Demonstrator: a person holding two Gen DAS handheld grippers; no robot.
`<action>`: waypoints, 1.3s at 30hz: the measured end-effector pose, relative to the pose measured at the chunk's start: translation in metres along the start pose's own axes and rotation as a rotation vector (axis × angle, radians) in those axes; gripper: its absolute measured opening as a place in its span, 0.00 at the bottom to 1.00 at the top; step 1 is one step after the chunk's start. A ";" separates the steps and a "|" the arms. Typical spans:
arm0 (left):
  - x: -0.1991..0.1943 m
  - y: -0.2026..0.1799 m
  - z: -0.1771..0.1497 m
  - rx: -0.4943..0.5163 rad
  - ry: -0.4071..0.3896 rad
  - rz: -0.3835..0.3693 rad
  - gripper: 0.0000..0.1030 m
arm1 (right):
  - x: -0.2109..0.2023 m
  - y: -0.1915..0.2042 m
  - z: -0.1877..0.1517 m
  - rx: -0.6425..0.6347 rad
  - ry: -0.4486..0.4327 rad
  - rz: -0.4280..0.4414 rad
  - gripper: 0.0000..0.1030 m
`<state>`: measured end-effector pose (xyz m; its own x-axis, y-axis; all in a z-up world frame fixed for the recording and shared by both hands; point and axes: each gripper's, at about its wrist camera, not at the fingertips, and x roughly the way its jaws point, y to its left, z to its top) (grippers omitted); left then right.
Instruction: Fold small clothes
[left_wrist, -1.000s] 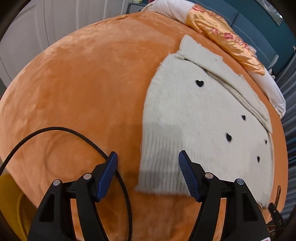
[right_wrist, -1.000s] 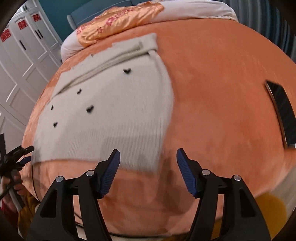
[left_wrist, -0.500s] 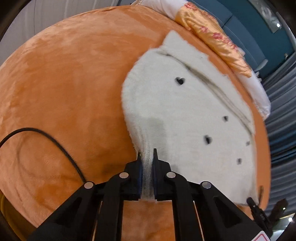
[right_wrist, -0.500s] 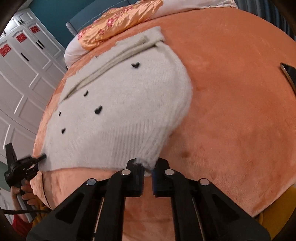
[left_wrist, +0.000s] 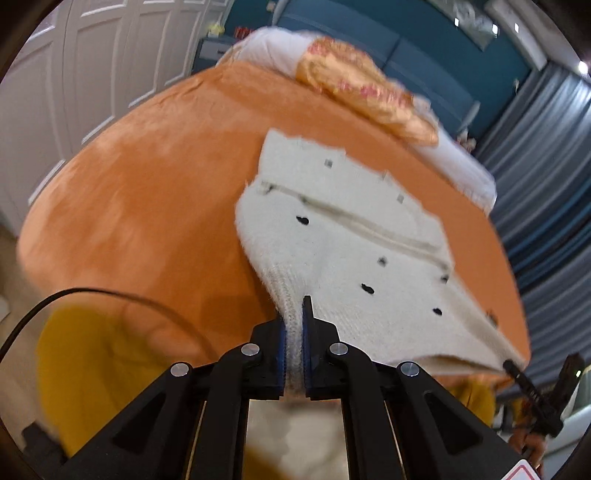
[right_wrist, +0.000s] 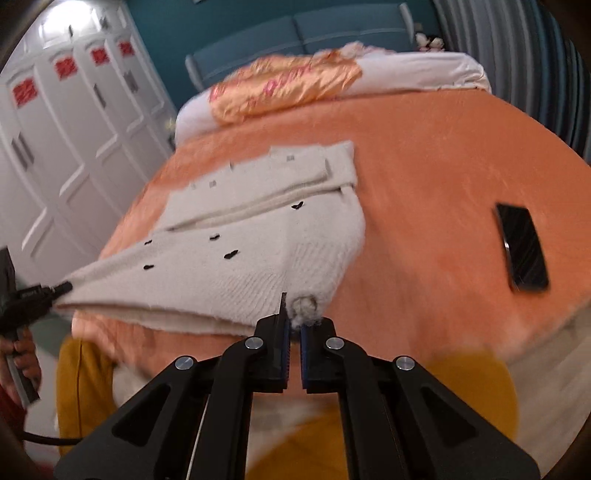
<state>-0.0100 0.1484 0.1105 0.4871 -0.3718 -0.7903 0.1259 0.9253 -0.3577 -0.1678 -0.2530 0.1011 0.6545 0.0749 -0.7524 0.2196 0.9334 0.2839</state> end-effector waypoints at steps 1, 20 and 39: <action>-0.006 -0.001 -0.015 0.004 0.024 0.015 0.04 | -0.005 0.001 -0.014 -0.013 0.039 -0.001 0.03; 0.084 -0.036 0.181 0.062 -0.333 0.060 0.05 | 0.079 -0.037 0.166 0.070 -0.397 -0.021 0.03; 0.185 0.013 0.191 -0.089 -0.244 0.141 0.68 | 0.145 -0.074 0.164 0.254 -0.378 -0.103 0.51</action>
<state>0.2464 0.1057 0.0547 0.6891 -0.2013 -0.6961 -0.0287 0.9523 -0.3038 0.0295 -0.3686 0.0692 0.8274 -0.1914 -0.5280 0.4368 0.8103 0.3907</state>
